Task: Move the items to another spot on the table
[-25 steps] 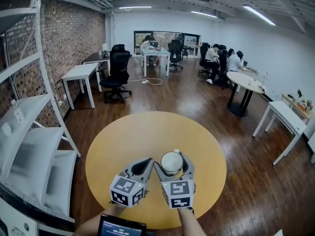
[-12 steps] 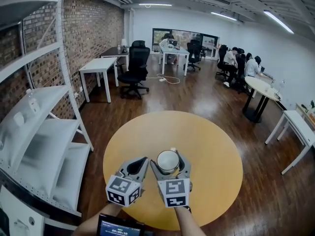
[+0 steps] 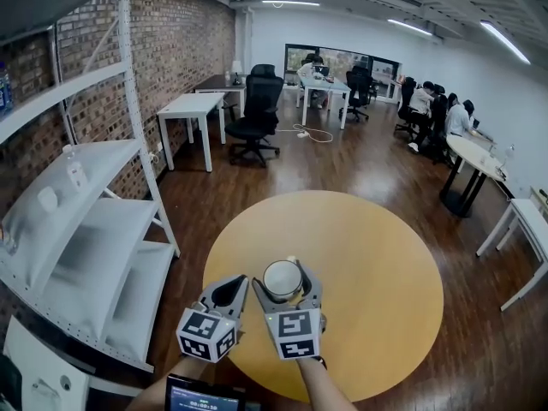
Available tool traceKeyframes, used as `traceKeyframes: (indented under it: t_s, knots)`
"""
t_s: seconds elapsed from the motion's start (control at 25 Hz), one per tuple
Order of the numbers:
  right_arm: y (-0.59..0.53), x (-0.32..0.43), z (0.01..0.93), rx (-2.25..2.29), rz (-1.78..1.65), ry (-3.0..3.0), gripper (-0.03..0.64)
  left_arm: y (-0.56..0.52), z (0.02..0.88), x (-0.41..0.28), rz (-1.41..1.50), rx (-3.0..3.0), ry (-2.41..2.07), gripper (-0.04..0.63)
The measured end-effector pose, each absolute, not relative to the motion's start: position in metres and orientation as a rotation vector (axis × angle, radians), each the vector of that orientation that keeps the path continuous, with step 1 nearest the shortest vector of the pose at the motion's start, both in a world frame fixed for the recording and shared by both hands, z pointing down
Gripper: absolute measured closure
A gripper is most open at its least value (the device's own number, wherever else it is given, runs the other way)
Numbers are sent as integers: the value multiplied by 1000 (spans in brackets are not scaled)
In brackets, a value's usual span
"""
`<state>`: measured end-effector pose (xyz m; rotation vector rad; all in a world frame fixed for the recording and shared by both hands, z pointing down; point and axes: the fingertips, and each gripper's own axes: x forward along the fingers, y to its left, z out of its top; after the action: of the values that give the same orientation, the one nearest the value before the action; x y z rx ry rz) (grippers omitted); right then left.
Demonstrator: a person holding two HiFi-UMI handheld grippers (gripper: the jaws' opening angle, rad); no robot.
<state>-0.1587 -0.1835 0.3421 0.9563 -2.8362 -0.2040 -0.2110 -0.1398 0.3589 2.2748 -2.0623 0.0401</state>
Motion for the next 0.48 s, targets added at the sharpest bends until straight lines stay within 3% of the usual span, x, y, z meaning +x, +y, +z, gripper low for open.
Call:
traceKeyframes:
  t_s: [0.48]
  knots:
    - [-160,-239,361,854,-190,-2880,204,-113,378,-284,67,2182,-2150,589]
